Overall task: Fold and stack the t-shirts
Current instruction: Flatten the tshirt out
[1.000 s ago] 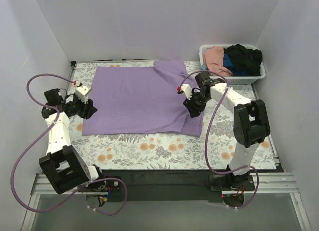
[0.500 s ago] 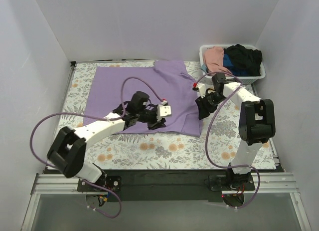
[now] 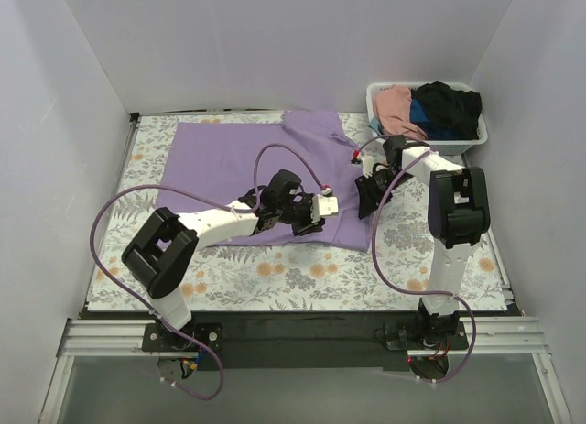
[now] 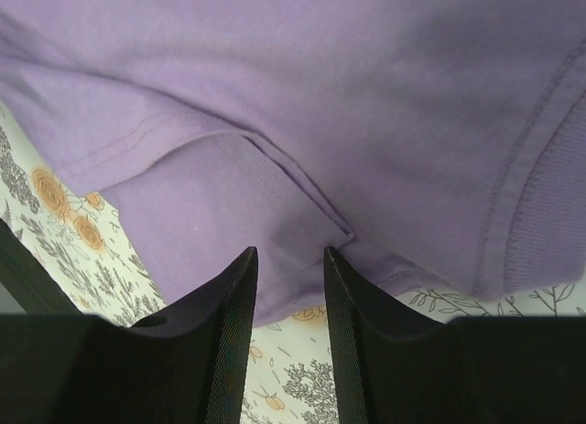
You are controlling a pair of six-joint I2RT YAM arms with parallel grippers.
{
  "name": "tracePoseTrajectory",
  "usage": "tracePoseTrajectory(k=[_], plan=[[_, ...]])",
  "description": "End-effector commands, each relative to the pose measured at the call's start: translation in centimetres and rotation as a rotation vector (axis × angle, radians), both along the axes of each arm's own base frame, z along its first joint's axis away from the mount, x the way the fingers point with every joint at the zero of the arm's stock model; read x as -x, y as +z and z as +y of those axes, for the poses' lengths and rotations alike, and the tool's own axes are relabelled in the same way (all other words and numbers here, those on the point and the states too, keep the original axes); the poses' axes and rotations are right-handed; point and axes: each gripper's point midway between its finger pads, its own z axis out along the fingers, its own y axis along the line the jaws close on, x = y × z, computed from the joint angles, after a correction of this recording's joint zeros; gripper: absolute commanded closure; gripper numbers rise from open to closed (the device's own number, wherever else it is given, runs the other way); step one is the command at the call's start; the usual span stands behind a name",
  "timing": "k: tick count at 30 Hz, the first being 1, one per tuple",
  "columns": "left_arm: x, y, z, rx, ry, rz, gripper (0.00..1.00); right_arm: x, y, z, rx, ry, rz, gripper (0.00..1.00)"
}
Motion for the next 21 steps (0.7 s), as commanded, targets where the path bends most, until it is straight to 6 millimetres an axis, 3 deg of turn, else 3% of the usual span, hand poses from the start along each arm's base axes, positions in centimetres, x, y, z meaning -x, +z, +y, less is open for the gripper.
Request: tracePoseTrajectory(k=[1,9,16,21], plan=[[0.2,1.8,-1.3,0.033,-0.043,-0.067,0.73,-1.4,0.4,0.2,-0.006,-0.049,-0.006,0.59],[1.3,-0.3,-1.8,-0.019,-0.119,-0.112,0.66,-1.9,-0.5,-0.6,0.046,-0.084,-0.017,0.58],[1.3,-0.7,-2.2,-0.028,-0.135,-0.123,0.66,-2.4,0.1,-1.3,0.092,-0.126,-0.074,0.54],[1.3,-1.1,-2.3,-0.033,-0.141,-0.119,0.66,-1.5,-1.0,-1.0,0.128,-0.111,-0.080,0.55]])
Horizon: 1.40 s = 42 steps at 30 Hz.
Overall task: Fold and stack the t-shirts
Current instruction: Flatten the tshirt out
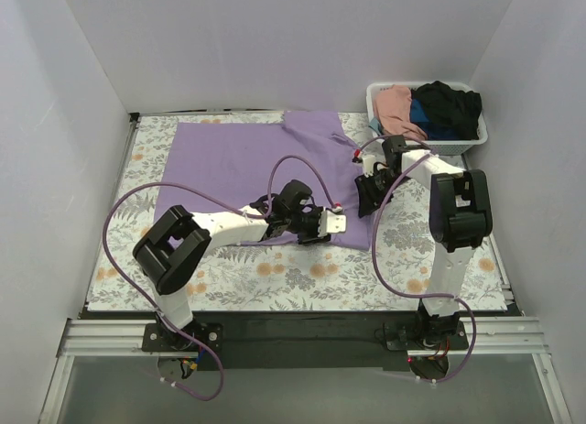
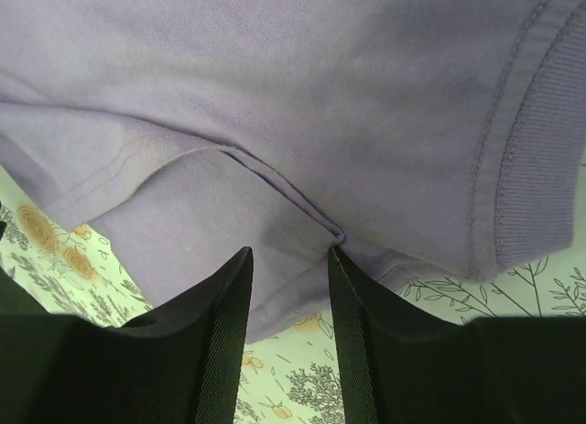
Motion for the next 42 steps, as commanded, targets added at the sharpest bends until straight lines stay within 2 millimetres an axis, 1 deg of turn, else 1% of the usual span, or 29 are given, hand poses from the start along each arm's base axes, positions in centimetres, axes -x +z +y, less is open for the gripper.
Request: tracePoseTrajectory(k=[1,2,3,5,6,7,8,11,12,15,17,20,22,26,28,29,31,32,33,34,35,37,38,39,40,41,42], plan=[[-0.4,1.2,-0.8,0.025,-0.024,-0.041,0.66,-0.4,-0.7,-0.6,0.069,-0.003,-0.055,0.55],[-0.3,1.2,-0.9,0.028,-0.031,-0.042,0.66,-0.2,-0.9,-0.4,0.069,0.002,-0.049,0.57],[-0.2,1.1,-1.0,0.027,-0.039,-0.045,0.66,-0.1,-1.0,-0.3,0.066,0.003,-0.046,0.62],[0.0,1.0,-1.2,0.024,-0.057,-0.056,0.66,-0.2,-0.9,-0.3,0.064,0.000,-0.047,0.69],[-0.1,0.9,-1.3,0.022,-0.061,-0.064,0.66,-0.3,-0.8,-0.2,0.061,-0.001,-0.051,0.75],[0.0,0.8,-1.4,0.018,-0.071,-0.073,0.66,-0.3,-0.8,-0.2,0.061,-0.001,-0.051,0.78],[-0.1,0.4,-1.5,0.011,-0.074,-0.071,0.66,-0.4,-0.8,-0.3,0.064,-0.002,-0.053,0.83],[-0.4,0.2,-2.0,0.008,-0.081,-0.087,0.66,-0.5,-0.6,-0.3,0.068,0.001,-0.057,0.87],[-0.6,-0.2,-2.1,-0.002,-0.080,-0.087,0.66,-0.5,-0.5,-0.3,0.064,0.002,-0.061,0.90],[-0.9,-0.7,-2.1,-0.016,-0.098,-0.114,0.66,-0.5,-0.4,-0.2,0.057,0.007,-0.062,0.96],[-1.0,-0.9,-2.0,-0.022,-0.101,-0.120,0.65,-0.4,-0.4,-0.2,0.057,0.010,-0.064,0.99],[-0.8,-1.1,-2.0,-0.030,-0.112,-0.113,0.64,-0.2,-0.4,-0.1,0.053,0.015,-0.059,0.99],[-0.9,-1.0,-2.0,-0.027,-0.108,-0.113,0.67,-0.2,-0.2,0.0,0.046,0.020,-0.064,0.99],[-0.9,0.3,-2.5,0.004,-0.094,-0.102,0.80,0.0,0.1,0.0,0.039,0.026,-0.067,0.99],[-0.9,0.8,-2.7,0.021,-0.085,-0.092,0.85,0.1,0.2,0.0,0.036,0.030,-0.072,0.99],[-0.9,1.4,-2.8,0.033,-0.081,-0.093,0.90,0.1,0.2,0.0,0.036,0.031,-0.070,0.99],[-0.8,1.8,-2.8,0.041,-0.073,-0.081,0.95,0.2,0.1,-0.1,0.044,0.032,-0.070,0.98],[-0.7,1.8,-2.8,0.041,-0.073,-0.081,0.97,0.2,0.1,-0.2,0.044,0.031,-0.065,0.86],[-0.5,2.1,-2.7,0.046,-0.077,-0.083,1.00,0.2,0.2,-0.2,0.035,0.027,-0.066,0.79],[-0.4,2.3,-2.6,0.049,-0.078,-0.085,1.00,0.1,0.3,-0.3,0.030,0.024,-0.065,0.70],[-0.3,2.6,-2.6,0.055,-0.082,-0.087,1.00,0.0,0.6,-0.5,0.023,0.013,-0.064,0.55],[0.7,3.5,-2.3,0.066,-0.115,-0.073,1.00,-0.4,1.5,-0.3,-0.023,0.004,-0.068,0.40],[1.1,4.0,-2.2,0.072,-0.131,-0.068,1.00,-0.5,1.9,-0.7,-0.036,-0.007,-0.067,0.34],[1.8,4.0,-1.8,0.064,-0.145,-0.043,1.00,-0.6,2.4,-0.6,-0.059,-0.008,-0.067,0.32],[2.8,5.1,-1.6,0.089,-0.177,-0.034,1.00,-1.1,2.9,-0.8,-0.066,-0.012,-0.080,0.30],[3.6,5.5,-1.4,0.095,-0.200,-0.019,1.00,-1.1,3.1,-1.1,-0.069,-0.021,-0.075,0.29],[4.8,5.4,-0.7,0.079,-0.235,0.012,1.00,-1.2,3.3,-1.2,-0.082,-0.019,-0.077,0.27]])
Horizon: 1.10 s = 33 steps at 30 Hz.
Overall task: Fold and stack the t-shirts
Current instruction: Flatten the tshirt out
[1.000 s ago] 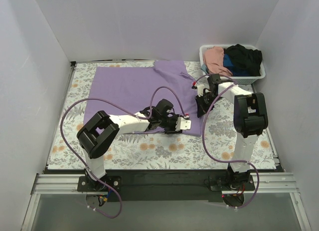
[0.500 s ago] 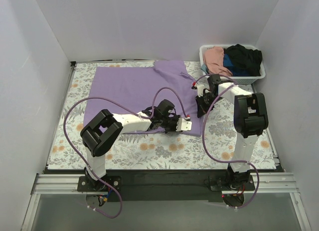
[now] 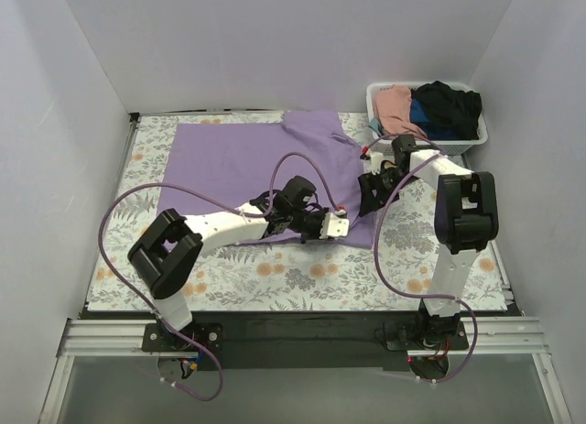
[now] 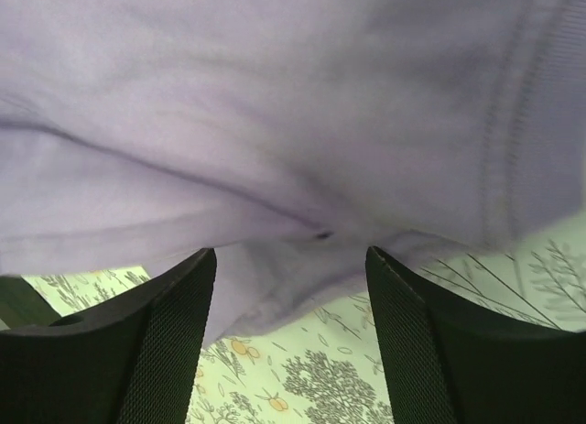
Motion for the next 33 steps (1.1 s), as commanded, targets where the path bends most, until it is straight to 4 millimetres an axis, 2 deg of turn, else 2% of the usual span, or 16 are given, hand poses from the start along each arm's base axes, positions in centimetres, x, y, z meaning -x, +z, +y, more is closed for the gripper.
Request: tracePoseTrajectory(k=[1,4,7,11,12,14,15,16,18,21,25,26,28,29,32,33], plan=[[4.7,4.3,1.2,0.072,-0.164,0.057,1.00,-1.1,2.7,-0.8,-0.044,-0.006,-0.052,0.26],[7.8,3.9,3.1,0.038,-0.268,0.086,1.00,-0.6,3.3,-1.0,-0.101,-0.004,-0.032,0.20],[10.5,2.0,5.6,-0.028,-0.361,0.103,1.00,0.2,4.0,-1.4,-0.138,0.021,-0.020,0.13],[14.0,-0.3,8.4,-0.079,-0.491,0.083,1.00,0.8,3.4,-2.3,-0.085,0.037,-0.013,0.15],[15.6,-1.3,9.6,-0.101,-0.529,0.057,1.00,1.0,3.1,-2.6,-0.067,0.039,-0.009,0.17],[16.5,-2.2,10.3,-0.095,-0.575,-0.021,0.95,1.2,3.0,-2.8,-0.052,0.044,-0.009,0.19],[16.8,-2.5,10.5,-0.078,-0.581,-0.080,0.79,1.4,3.1,-2.7,-0.055,0.046,-0.007,0.20],[16.8,-2.6,10.6,-0.069,-0.578,-0.101,0.74,1.7,3.2,-2.6,-0.057,0.053,-0.005,0.21],[16.4,-1.8,10.5,-0.050,-0.526,-0.123,0.58,2.8,3.5,-2.2,-0.047,0.083,-0.015,0.24],[15.8,-0.6,10.6,-0.057,-0.427,-0.076,0.56,4.2,4.1,-1.2,-0.006,0.152,-0.056,0.27],[13.9,3.1,10.4,-0.001,-0.205,0.049,0.57,5.9,4.6,0.3,0.060,0.199,-0.105,0.35],[11.7,4.4,10.6,0.026,-0.108,0.066,0.57,6.3,5.3,1.1,0.063,0.220,-0.138,0.38],[9.6,5.6,11.4,0.049,0.056,0.190,0.59,7.2,5.3,1.7,0.075,0.231,-0.133,0.41],[6.6,6.7,12.6,0.071,0.180,0.215,0.61,8.4,5.0,2.4,0.082,0.263,-0.122,0.44],[3.1,7.8,16.0,0.095,0.364,0.326,0.64,11.0,4.1,3.1,0.091,0.315,-0.086,0.52],[3.7,7.5,17.2,0.074,0.380,0.381,0.64,11.6,4.0,3.3,0.086,0.327,-0.080,0.53]])
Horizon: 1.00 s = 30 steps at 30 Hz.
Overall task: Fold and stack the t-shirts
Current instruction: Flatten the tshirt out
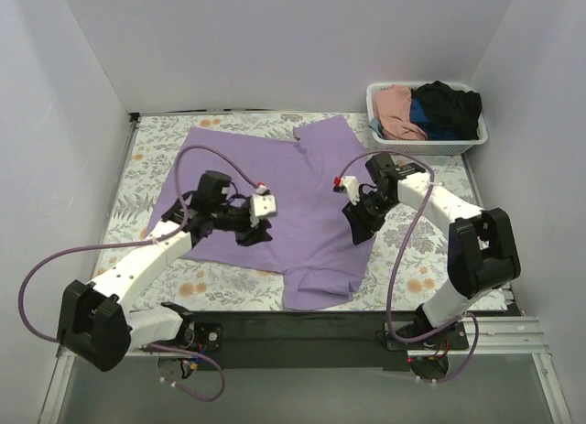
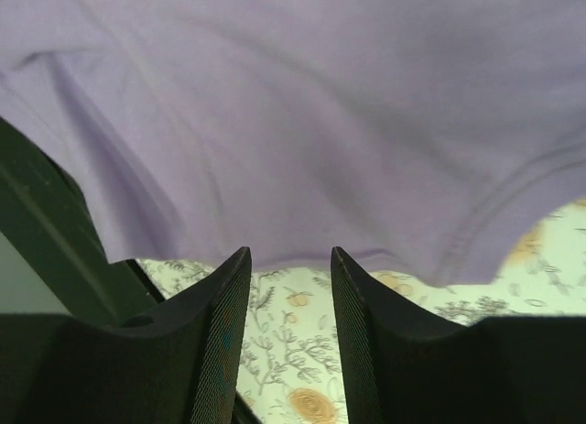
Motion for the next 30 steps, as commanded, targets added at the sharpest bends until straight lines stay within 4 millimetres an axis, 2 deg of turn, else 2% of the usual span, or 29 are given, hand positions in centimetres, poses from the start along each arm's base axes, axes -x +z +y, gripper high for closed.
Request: tracePoseTrajectory(k=[1,4,5,7,8,9,12,15,16,19,20,23,25,28,29,30], plan=[[0.1,1.2,3.1,0.026,0.092,0.157,0.64,2.3,-0.7,0.1,0.027,0.025,0.025,0.54],[2.7,1.4,3.8,0.056,0.008,0.093,0.61,3.5,-1.5,0.6,0.037,0.049,0.058,0.55],[3.5,1.5,3.2,0.066,-0.022,0.071,0.61,3.4,-2.1,0.7,0.043,0.042,0.079,0.56],[3.7,0.6,2.4,0.037,-0.038,-0.001,0.61,2.8,-3.0,0.5,0.071,0.036,0.082,0.57],[5.1,0.2,1.1,0.017,-0.110,-0.022,0.62,2.8,-4.3,0.1,0.103,0.037,0.112,0.59],[4.7,-0.9,0.6,-0.026,-0.107,-0.045,0.63,2.5,-5.0,-0.4,0.137,0.033,0.110,0.60],[5.4,-1.3,-1.4,-0.029,-0.162,-0.061,0.63,1.1,-6.9,-1.5,0.202,0.020,0.102,0.64],[5.6,-2.0,-3.0,-0.035,-0.204,-0.063,0.63,-2.0,-7.7,-2.8,0.266,-0.025,0.050,0.66],[5.7,-2.9,-3.3,-0.056,-0.204,-0.059,0.64,-4.4,-8.0,-3.2,0.276,-0.053,0.014,0.67],[6.3,-3.4,-5.1,-0.048,-0.235,-0.105,0.67,-8.8,-8.3,-4.9,0.349,-0.131,-0.052,0.71],[6.6,-4.1,-5.9,-0.062,-0.244,-0.127,0.68,-11.5,-8.0,-5.3,0.348,-0.168,-0.084,0.71],[7.4,-4.8,-7.5,-0.078,-0.264,-0.113,0.69,-13.6,-6.8,-4.7,0.308,-0.190,-0.106,0.70],[7.5,-5.0,-8.3,-0.073,-0.268,-0.108,0.68,-12.6,-5.9,-3.7,0.254,-0.158,-0.078,0.67],[7.8,-5.8,-9.6,-0.076,-0.260,-0.100,0.66,-10.6,-5.5,-3.4,0.220,-0.134,-0.040,0.59],[7.9,-5.7,-10.4,-0.062,-0.264,-0.115,0.66,-10.3,-4.6,-3.3,0.206,-0.131,-0.060,0.55],[7.6,-6.1,-10.8,-0.067,-0.250,-0.116,0.66,-9.5,-4.5,-3.1,0.189,-0.126,-0.043,0.55]])
